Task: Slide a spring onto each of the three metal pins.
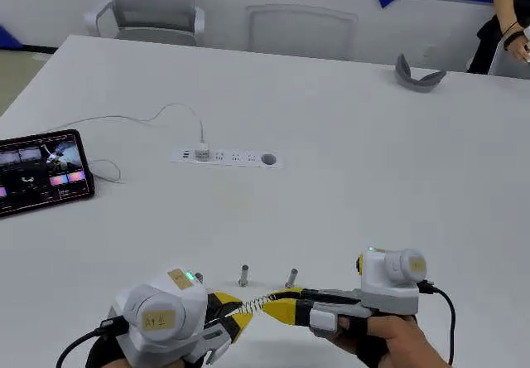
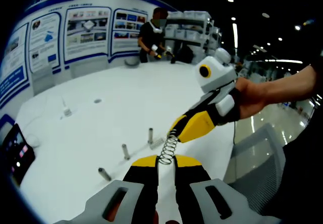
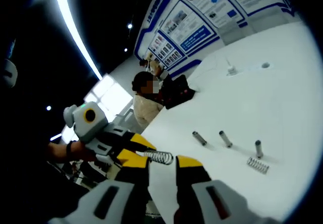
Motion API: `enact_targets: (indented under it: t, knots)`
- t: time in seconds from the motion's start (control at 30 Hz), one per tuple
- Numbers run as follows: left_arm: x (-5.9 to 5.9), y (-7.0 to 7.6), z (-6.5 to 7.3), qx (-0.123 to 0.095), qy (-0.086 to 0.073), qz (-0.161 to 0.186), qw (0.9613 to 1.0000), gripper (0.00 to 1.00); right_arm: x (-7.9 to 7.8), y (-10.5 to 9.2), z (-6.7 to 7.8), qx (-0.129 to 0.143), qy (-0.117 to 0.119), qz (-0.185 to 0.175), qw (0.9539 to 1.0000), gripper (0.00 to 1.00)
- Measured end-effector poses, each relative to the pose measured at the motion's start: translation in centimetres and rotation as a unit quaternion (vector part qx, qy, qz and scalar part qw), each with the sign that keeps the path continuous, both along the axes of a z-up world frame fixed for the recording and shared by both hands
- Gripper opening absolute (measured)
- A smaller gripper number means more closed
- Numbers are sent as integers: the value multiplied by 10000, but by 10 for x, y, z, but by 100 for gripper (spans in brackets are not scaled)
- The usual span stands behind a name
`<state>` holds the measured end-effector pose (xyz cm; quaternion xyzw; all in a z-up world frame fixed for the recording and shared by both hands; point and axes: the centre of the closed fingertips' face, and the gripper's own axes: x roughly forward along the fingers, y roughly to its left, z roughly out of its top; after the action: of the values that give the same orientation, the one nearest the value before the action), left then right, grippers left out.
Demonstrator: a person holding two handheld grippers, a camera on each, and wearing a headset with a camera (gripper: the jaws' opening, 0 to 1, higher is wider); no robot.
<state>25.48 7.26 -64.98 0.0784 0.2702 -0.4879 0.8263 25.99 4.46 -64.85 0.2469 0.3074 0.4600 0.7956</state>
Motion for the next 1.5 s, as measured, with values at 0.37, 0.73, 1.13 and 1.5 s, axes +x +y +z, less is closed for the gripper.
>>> enact_targets:
  t: [0.37,0.73,1.13,1.5]
  knots:
    - [-12,-7,6,-65,-27,-139,9999,11,-8,-3,7,77,-36,35,10000,19]
    - [-13,1,11,-76,-69,-192,9998,11,-19,-1,11,84,-42,91,9999,17]
    - [-12,4,22,-97,-199,-382,9990,11,-20,6,19,147,-62,202,9997,16]
    - [-24,6,19,-77,-141,-509,9986,11,-21,12,23,191,-69,350,9992,16]
